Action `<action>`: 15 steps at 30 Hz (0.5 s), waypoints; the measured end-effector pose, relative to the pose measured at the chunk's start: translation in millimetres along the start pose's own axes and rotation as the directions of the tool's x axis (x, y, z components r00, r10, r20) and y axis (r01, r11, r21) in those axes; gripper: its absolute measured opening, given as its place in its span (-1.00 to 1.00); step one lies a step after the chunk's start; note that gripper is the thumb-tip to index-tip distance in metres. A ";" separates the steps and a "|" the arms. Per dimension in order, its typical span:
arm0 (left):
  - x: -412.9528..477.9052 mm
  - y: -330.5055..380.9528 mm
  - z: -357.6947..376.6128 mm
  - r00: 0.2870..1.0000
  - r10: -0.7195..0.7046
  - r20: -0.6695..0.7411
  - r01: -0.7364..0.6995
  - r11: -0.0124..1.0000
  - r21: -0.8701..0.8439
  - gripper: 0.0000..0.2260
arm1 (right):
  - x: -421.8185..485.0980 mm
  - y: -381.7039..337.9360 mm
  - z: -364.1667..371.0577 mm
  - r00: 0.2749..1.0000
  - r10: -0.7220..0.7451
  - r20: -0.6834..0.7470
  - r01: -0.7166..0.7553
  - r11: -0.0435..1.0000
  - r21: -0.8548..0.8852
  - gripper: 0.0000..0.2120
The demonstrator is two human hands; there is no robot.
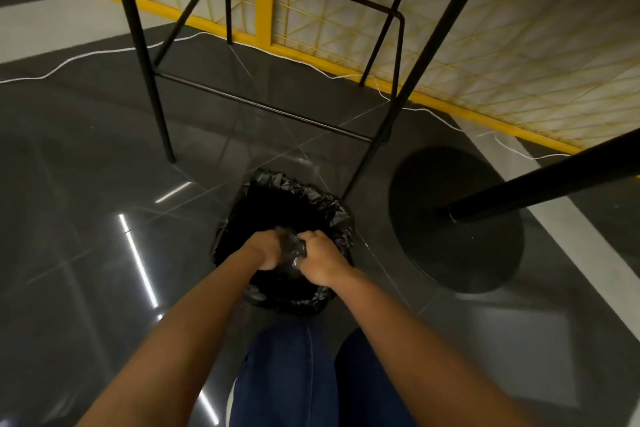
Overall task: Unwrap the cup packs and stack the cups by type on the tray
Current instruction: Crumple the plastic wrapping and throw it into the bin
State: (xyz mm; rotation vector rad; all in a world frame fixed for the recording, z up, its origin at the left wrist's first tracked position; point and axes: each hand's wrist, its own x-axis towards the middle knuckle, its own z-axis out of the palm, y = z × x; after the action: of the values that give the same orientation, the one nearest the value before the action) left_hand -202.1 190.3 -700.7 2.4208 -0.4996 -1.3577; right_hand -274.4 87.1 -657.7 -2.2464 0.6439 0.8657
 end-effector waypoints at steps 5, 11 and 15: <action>-62.6 14.1 -29.9 0.996 0.034 -0.080 -0.041 0.995 -0.088 -0.53 | -45.0 -27.3 -23.0 0.995 0.040 -0.093 -0.029 0.992 0.121 -0.60; -162.3 38.6 -83.5 0.976 0.066 -0.208 -0.084 0.993 -0.079 -0.56 | -129.4 -77.6 -58.7 0.985 0.055 -0.161 -0.022 0.979 0.200 -0.61; -235.3 64.3 -123.6 0.952 0.077 -0.295 -0.111 0.989 -0.099 -0.61 | -195.3 -110.1 -95.1 0.987 0.037 -0.155 0.001 0.971 0.240 -0.61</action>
State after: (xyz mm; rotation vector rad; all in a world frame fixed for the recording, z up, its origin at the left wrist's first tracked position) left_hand -219.6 251.7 -434.8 2.4120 -0.4409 -0.9421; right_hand -296.1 135.1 -419.9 -2.1055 0.7984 0.5860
